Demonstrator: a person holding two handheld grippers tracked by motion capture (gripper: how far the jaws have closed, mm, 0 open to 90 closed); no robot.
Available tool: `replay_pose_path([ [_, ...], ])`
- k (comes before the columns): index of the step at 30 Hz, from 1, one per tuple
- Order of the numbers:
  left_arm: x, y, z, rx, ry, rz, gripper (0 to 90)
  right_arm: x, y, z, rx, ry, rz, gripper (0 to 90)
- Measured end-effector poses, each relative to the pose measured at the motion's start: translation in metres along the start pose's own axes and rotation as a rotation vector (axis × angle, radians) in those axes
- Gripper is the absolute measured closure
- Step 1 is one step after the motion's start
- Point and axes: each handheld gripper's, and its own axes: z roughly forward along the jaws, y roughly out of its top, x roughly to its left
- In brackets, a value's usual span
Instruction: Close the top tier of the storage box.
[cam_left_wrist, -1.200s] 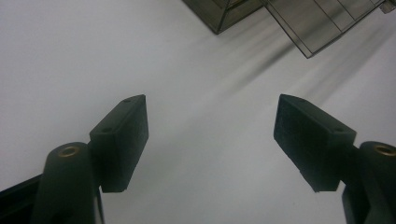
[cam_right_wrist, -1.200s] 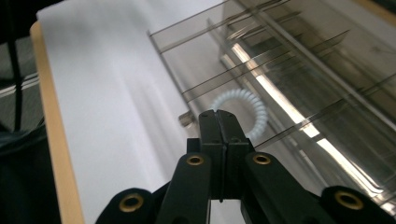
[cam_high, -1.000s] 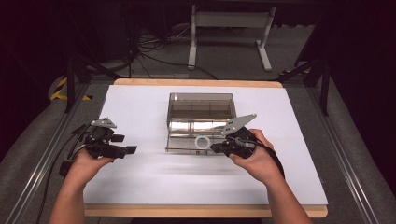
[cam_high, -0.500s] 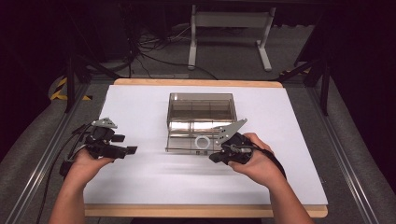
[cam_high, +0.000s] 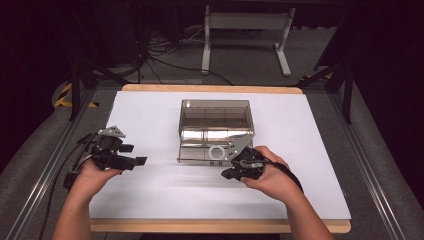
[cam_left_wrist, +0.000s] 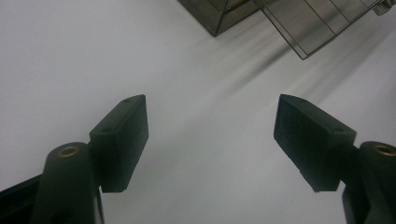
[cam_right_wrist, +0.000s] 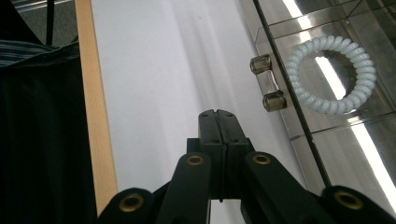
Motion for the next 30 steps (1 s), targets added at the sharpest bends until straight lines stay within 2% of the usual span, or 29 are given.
replay_pose_path([
  [15,0.000,-0.001,-0.003,-0.011,0.002,-0.004,26.9,-0.001,-0.001,0.026,0.056,-0.093,-0.053,90.0],
  [23,0.000,-0.002,-0.003,-0.007,0.002,-0.003,26.9,-0.003,-0.002,0.029,0.074,-0.134,-0.042,90.0],
  [30,0.000,-0.002,-0.004,-0.010,0.007,-0.001,27.0,-0.001,-0.001,0.032,0.091,-0.206,-0.079,90.0],
])
